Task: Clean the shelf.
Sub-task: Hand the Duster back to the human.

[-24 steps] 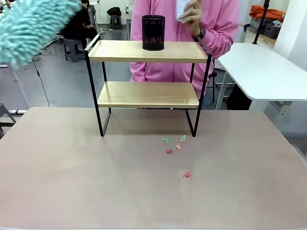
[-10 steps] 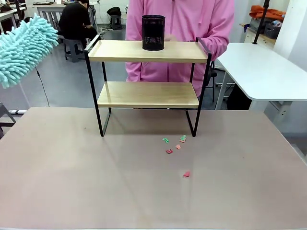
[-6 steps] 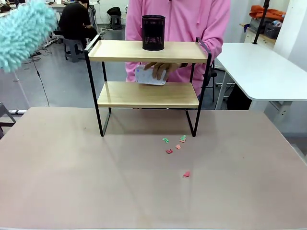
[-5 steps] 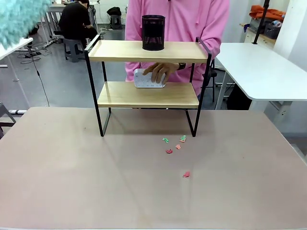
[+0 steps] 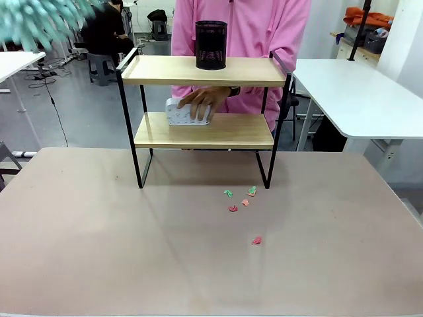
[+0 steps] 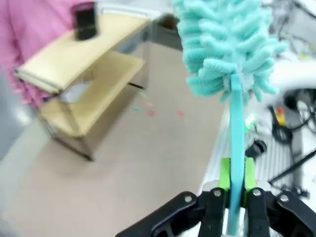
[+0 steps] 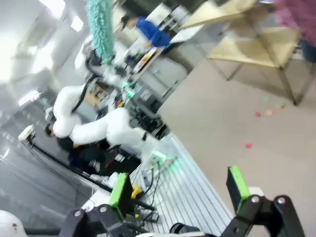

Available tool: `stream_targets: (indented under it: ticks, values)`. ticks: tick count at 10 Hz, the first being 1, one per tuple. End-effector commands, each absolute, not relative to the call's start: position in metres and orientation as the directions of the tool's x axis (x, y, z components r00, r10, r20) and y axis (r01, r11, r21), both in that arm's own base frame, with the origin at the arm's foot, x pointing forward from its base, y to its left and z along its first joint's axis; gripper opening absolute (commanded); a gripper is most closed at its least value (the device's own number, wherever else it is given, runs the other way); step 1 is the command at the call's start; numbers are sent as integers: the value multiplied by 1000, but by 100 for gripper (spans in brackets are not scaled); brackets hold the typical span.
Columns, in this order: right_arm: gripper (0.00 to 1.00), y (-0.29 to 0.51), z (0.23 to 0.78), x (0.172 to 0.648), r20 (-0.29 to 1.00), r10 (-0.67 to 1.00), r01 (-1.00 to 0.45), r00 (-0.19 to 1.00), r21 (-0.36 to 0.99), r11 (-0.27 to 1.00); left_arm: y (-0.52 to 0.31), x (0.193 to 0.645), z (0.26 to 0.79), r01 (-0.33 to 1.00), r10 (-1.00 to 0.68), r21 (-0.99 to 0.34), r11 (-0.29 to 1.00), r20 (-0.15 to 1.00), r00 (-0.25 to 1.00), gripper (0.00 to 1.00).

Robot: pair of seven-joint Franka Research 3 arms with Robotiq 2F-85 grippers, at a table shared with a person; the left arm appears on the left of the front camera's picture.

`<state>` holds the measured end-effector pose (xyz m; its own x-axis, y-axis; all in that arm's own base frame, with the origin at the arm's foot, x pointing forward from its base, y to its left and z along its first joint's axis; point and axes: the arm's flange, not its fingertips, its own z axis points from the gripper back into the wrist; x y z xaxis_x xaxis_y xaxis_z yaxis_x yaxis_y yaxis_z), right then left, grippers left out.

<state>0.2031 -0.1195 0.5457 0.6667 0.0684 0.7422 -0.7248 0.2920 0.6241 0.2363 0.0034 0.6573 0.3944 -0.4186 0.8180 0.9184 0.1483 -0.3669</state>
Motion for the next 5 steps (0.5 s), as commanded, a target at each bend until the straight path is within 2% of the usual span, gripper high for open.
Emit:
stream_targets:
  ticks: [1, 2, 3, 4, 5]
  values:
    - [100, -83, 540, 185, 771, 149, -783, 620, 593, 190, -37, 263, 650, 943, -716, -325, -73, 676, 177, 12]
    - [100, -86, 526, 176, 754, 215, -784, 620, 592, 187, -58, 271, 641, 928, -769, -351, -123, 625, 135, 12]
    - [100, -97, 549, 193, 754, 124, -757, 645, 607, 242, -55, 278, 635, 937, -808, -350, -16, 557, 194, 12]
    - [100, -97, 549, 193, 754, 124, -757, 645, 607, 242, -59, 248, 633, 904, -659, -425, -42, 692, 295, 12]
    - [100, -84, 546, 183, 751, 169, -769, 638, 606, 206, -59, 248, 633, 904, -659, -425, -42, 692, 295, 12]
